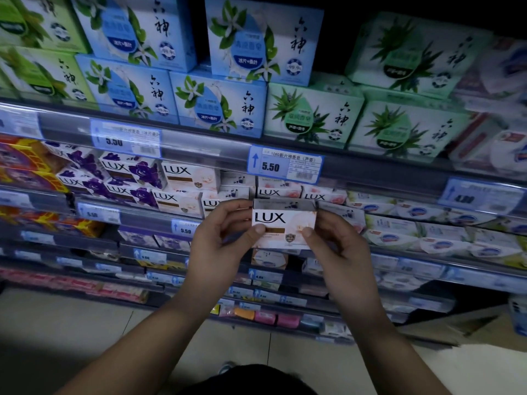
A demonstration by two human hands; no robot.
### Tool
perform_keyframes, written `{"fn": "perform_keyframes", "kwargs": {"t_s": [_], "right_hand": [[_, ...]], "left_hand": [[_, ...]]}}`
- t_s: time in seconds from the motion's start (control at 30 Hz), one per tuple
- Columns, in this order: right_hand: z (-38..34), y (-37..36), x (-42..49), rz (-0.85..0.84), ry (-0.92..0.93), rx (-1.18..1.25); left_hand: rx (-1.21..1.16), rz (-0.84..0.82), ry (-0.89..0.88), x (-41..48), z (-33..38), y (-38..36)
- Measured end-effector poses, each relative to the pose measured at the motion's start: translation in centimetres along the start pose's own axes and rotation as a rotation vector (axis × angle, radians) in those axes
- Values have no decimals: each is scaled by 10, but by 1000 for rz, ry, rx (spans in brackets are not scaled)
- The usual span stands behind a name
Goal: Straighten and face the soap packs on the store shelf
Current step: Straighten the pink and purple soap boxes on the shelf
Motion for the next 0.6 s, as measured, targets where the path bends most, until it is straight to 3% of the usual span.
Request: {"fn": "perform_keyframes", "kwargs": {"t_s": [0.27, 0.6], "right_hand": [[1, 9, -11, 2, 42, 72], [9, 12, -16, 100, -115, 135]], "left_hand": [[-56, -136, -89, -5, 13, -16], [-9, -64, -5, -9, 6, -5]]}}
Point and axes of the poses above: each hand's wrist, its own x-axis towards the middle knuckle, its own y-axis out of the back of the hand, z = x × y, the point moved 10 cm from there along x, towards the middle knuckle, and after that the axes turned 1 degree about -y, right-handed, at the moved point
